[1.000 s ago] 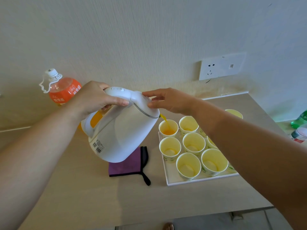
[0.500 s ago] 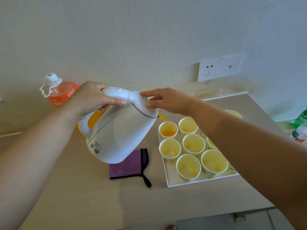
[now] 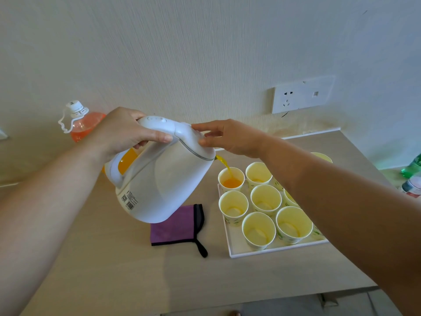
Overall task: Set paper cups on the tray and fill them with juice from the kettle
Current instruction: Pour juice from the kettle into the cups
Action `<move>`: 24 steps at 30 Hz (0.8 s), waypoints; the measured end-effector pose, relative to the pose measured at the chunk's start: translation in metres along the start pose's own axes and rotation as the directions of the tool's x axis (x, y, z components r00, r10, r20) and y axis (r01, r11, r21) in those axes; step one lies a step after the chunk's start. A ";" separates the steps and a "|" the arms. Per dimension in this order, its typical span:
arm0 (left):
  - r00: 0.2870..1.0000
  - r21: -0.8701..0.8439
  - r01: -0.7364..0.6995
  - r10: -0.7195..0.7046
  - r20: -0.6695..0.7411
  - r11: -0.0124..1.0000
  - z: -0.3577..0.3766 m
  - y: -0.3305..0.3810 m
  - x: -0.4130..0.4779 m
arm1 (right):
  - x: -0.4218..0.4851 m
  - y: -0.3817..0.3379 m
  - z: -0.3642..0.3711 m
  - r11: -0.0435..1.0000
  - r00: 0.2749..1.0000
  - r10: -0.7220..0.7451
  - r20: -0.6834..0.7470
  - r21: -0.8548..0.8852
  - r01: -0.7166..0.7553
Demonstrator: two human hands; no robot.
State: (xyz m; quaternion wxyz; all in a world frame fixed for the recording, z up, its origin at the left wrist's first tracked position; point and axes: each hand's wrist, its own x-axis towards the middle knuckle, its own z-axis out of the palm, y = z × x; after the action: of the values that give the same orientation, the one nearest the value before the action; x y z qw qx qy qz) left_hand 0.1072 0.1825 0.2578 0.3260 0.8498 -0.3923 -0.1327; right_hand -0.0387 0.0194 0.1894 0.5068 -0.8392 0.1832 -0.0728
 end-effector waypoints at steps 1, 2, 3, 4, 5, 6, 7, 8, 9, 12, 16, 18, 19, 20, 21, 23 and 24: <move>1.000 0.002 -0.002 0.002 0.000 1.000 -0.001 0.000 0.000 | 0.000 0.000 0.000 1.000 1.000 0.000 0.000 -0.004 0.000; 1.000 0.004 -0.005 0.005 0.000 1.000 -0.001 0.000 0.000 | 0.000 0.000 0.000 1.000 1.000 -0.001 -0.001 -0.007 0.001; 1.000 0.006 -0.005 0.005 0.000 1.000 -0.002 0.000 -0.001 | 0.001 0.000 0.000 1.000 1.000 -0.001 0.000 -0.007 0.001; 1.000 0.007 -0.003 0.003 0.000 1.000 -0.002 0.000 -0.001 | 0.001 0.001 0.001 1.000 1.000 -0.002 0.000 -0.005 0.002; 1.000 0.005 0.001 -0.001 -0.002 1.000 -0.002 0.000 -0.001 | 0.002 0.001 0.001 1.000 1.000 -0.003 0.003 -0.002 0.003; 1.000 0.005 0.003 -0.003 -0.004 1.000 -0.002 0.000 0.000 | 0.002 0.001 0.001 1.000 1.000 -0.004 0.004 0.001 0.004; 1.000 0.008 0.005 -0.005 -0.006 1.000 -0.003 0.000 0.000 | 0.003 0.001 0.001 1.000 1.000 -0.005 0.004 0.005 0.005; 1.000 0.010 0.007 -0.007 -0.005 1.000 -0.003 0.000 0.000 | 0.003 0.002 0.001 1.000 1.000 -0.007 0.004 0.009 0.007; 1.000 0.011 0.008 -0.008 -0.003 1.000 -0.003 0.000 0.000 | 0.003 0.001 0.001 1.000 1.000 -0.009 0.004 0.011 0.009; 1.000 0.004 0.005 -0.005 0.000 1.000 -0.004 0.000 0.000 | 0.002 0.000 0.001 1.000 1.000 -0.015 0.006 0.020 0.015; 1.000 0.005 0.003 -0.003 0.000 1.000 -0.005 0.002 -0.001 | 0.003 0.000 0.001 1.000 1.000 -0.011 0.002 0.015 0.011; 1.000 0.011 0.004 -0.004 0.000 1.000 -0.006 0.002 -0.001 | 0.003 0.000 0.001 1.000 1.000 -0.013 0.002 0.014 0.013; 1.000 0.017 0.004 -0.004 -0.003 1.000 -0.007 0.002 -0.001 | 0.003 -0.001 0.001 1.000 1.000 -0.013 0.002 0.013 0.013; 1.000 0.020 0.003 -0.003 -0.006 1.000 -0.007 0.003 -0.001 | 0.003 -0.001 0.001 1.000 1.000 -0.016 0.003 0.011 0.016; 1.000 0.021 0.001 -0.001 -0.008 1.000 -0.007 0.003 -0.001 | 0.003 -0.002 0.000 1.000 1.000 -0.020 0.002 0.010 0.020; 1.000 0.025 -0.004 0.004 -0.007 1.000 -0.007 0.004 -0.002 | 0.003 -0.003 0.000 1.000 1.000 -0.025 0.000 0.014 0.025; 1.000 0.027 -0.005 0.005 -0.006 1.000 -0.007 0.005 -0.002 | 0.003 -0.003 0.000 1.000 1.000 -0.027 -0.001 0.016 0.027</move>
State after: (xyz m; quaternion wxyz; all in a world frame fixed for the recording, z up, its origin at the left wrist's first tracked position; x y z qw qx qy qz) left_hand 0.1069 0.1850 0.2663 0.3162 0.8535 -0.3951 -0.1239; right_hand -0.0354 0.0197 0.1916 0.5127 -0.8374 0.1714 -0.0812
